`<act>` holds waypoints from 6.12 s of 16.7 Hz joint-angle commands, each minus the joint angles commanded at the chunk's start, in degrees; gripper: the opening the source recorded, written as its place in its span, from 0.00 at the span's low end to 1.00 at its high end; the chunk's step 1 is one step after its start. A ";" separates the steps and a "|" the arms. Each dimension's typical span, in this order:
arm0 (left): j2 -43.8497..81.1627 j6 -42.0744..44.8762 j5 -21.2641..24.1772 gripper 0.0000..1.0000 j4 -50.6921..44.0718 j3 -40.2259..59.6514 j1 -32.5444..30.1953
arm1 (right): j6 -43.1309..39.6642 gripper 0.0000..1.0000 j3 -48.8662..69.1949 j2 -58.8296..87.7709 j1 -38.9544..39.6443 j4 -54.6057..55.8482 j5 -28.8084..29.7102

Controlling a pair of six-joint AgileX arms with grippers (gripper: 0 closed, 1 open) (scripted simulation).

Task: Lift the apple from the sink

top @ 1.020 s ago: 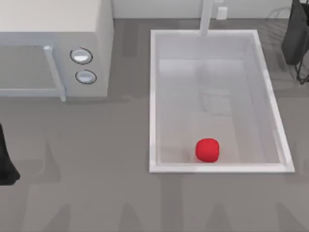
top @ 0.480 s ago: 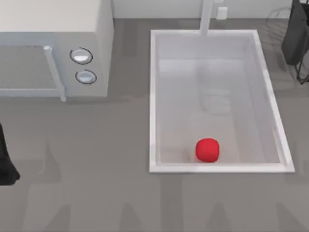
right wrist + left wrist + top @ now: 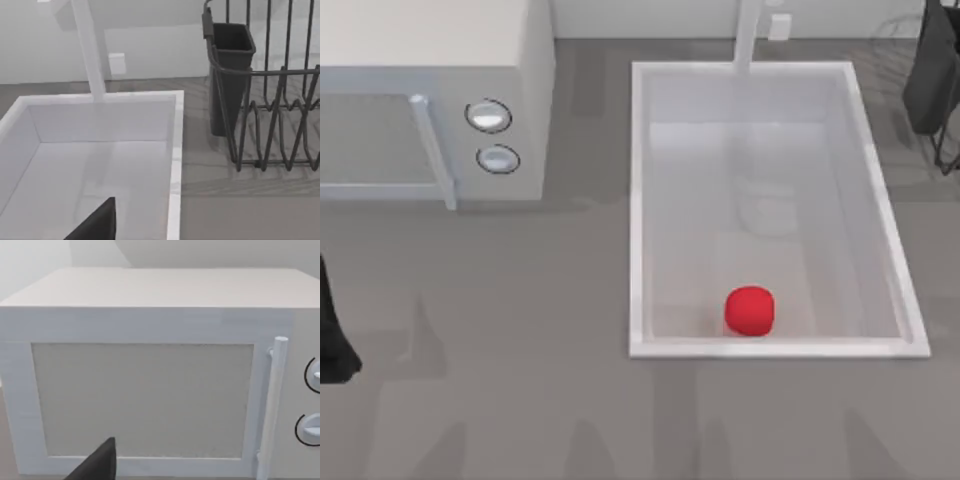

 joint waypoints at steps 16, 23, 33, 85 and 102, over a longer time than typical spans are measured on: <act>0.00 0.00 0.00 1.00 0.00 0.00 0.00 | 22.64 1.00 70.45 92.00 21.85 -45.06 0.12; 0.00 0.00 0.00 1.00 0.00 0.00 0.00 | 26.67 1.00 82.79 108.19 25.75 -53.09 0.14; 0.00 0.00 0.00 1.00 0.00 0.00 0.00 | 26.74 1.00 78.59 113.89 25.59 -43.32 0.19; 0.00 0.00 0.00 1.00 0.00 0.00 0.00 | 25.84 0.00 113.04 109.14 25.38 -80.03 1.55; 0.00 0.00 0.00 1.00 0.00 0.00 0.00 | 2.92 0.00 71.60 79.57 2.62 -71.54 0.46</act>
